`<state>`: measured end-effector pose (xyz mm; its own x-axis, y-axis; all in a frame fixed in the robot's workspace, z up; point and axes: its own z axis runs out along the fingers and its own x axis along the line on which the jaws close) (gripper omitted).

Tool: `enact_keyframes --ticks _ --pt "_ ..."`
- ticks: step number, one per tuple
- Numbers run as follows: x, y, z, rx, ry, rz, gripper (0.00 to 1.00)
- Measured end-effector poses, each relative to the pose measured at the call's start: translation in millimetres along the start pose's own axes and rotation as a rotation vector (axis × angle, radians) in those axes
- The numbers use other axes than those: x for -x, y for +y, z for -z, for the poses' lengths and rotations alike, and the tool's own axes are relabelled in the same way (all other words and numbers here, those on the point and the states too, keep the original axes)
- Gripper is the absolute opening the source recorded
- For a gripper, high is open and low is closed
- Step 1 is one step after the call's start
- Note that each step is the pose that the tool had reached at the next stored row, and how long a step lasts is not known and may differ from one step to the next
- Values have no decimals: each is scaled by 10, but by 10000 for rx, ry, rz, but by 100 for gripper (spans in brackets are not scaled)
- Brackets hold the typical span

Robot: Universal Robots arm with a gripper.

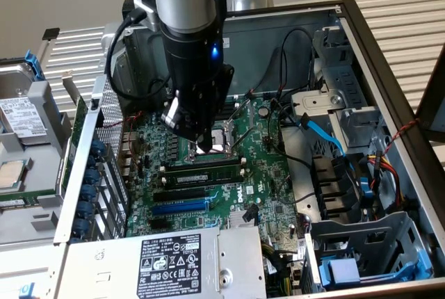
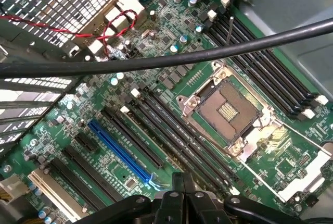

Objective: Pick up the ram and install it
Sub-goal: 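Press down the ram until it locks into place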

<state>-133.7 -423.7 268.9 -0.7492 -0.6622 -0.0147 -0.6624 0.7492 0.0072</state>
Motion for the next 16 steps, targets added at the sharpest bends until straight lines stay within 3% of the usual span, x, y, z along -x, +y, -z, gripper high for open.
enact_keyframes --ticks 16 --pt "-1 0 -42 -39 -19 -2666 11"
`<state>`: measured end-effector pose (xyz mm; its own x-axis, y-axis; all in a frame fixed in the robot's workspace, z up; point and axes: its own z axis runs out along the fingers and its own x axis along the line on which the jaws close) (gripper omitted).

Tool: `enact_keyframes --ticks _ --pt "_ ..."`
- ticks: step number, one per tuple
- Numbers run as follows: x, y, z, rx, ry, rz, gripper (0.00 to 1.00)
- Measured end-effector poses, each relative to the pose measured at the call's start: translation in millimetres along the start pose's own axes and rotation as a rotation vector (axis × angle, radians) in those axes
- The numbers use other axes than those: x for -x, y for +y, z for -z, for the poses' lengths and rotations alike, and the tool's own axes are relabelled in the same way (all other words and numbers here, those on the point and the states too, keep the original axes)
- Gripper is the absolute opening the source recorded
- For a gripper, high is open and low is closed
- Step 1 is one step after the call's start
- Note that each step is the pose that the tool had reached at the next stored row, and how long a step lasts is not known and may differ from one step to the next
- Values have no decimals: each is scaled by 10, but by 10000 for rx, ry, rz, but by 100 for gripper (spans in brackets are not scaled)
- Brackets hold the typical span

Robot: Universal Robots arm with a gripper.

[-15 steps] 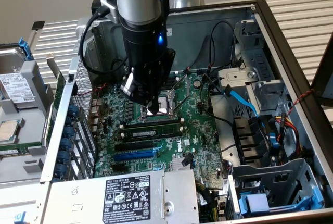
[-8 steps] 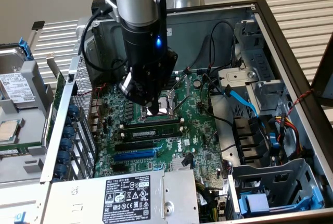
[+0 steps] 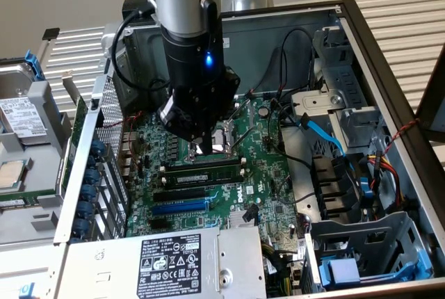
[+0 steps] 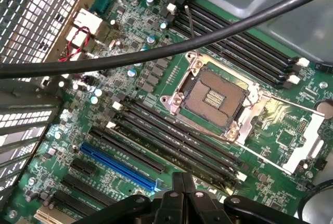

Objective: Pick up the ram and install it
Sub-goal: 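Press down the ram until it locks into place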

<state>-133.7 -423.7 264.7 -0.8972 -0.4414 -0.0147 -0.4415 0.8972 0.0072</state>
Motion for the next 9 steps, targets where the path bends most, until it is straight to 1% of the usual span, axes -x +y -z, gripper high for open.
enact_keyframes --ticks 9 --pt "0 0 -21 -21 -9 -1396 11"
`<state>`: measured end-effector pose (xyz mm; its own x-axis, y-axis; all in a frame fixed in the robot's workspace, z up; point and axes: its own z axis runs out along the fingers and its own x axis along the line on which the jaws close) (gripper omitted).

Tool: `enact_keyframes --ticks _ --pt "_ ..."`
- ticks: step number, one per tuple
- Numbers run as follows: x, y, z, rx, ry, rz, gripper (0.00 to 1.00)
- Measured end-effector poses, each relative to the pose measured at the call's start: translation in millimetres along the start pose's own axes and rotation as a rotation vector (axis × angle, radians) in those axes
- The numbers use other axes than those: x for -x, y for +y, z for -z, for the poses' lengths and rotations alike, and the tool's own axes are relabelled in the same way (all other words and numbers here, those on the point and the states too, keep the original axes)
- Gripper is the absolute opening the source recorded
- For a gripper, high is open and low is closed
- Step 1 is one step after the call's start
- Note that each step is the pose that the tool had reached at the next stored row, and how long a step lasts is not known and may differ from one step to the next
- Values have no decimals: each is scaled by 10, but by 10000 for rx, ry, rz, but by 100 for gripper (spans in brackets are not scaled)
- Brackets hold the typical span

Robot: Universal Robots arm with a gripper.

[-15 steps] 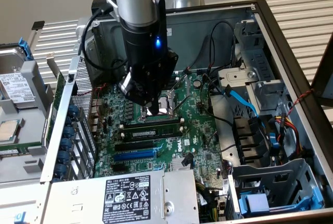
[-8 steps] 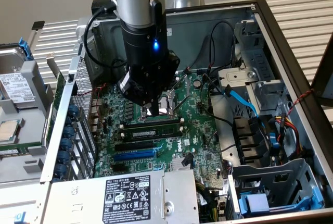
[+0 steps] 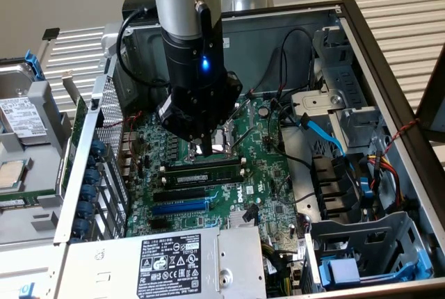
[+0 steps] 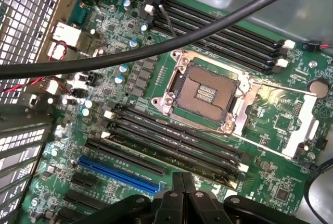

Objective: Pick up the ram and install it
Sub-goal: 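Press down the ram until it locks into place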

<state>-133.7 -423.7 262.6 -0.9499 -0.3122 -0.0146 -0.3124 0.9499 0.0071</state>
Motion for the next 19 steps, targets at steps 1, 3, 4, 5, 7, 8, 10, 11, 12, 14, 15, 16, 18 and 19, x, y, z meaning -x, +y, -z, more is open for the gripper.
enact_keyframes --ticks 1,3,4,5,7,8,10,11,12,14,15,16,18,19 --pt "0 0 -2 -2 -2 -149 11" --pt "0 0 -5 -6 -3 -441 11" --pt "0 0 -6 -8 -4 -579 11" --pt "0 0 -7 -10 -5 -716 11" --pt "0 0 -9 -14 -6 -993 11" --pt "0 0 -9 -16 -6 -1123 11" --pt "0 0 -10 -19 -7 -1378 11" --pt "0 0 -10 -21 -8 -1511 11" --pt "0 0 -11 -23 -8 -1640 11" --pt "0 0 -11 -26 -10 -1907 11" --pt "0 0 -12 -28 -10 -2034 11" --pt "0 0 -12 -30 -11 -2163 11" --pt "0 0 -12 -33 -11 -2406 11" --pt "0 0 -12 -34 -12 -2509 11"
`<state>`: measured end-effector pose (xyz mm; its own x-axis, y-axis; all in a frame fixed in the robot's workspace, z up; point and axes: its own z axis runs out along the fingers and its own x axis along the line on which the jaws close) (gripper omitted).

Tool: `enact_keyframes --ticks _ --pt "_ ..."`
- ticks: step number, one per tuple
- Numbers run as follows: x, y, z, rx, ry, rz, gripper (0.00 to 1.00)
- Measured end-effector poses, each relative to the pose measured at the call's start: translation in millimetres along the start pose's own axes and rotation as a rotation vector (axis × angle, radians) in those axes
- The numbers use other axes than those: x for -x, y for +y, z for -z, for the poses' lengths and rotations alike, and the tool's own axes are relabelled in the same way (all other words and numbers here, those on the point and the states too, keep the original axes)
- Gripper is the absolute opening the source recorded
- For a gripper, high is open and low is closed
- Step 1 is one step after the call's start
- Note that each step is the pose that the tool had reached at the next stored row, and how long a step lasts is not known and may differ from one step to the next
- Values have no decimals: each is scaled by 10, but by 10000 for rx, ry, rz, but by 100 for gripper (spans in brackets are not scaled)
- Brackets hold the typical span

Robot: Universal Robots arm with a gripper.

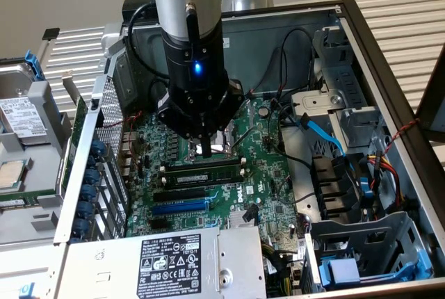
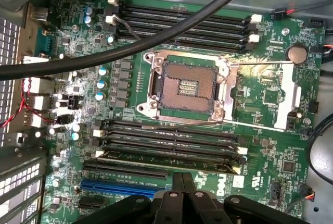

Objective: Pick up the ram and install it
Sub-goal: 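Press down the ram until it locks into place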

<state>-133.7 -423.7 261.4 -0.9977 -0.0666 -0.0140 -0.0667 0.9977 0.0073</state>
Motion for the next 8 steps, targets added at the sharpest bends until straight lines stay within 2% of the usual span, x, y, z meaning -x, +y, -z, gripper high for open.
enact_keyframes --ticks 3,8 --pt "0 0 0 -3 -1 -246 11" --pt "0 0 0 -4 -1 -248 11"
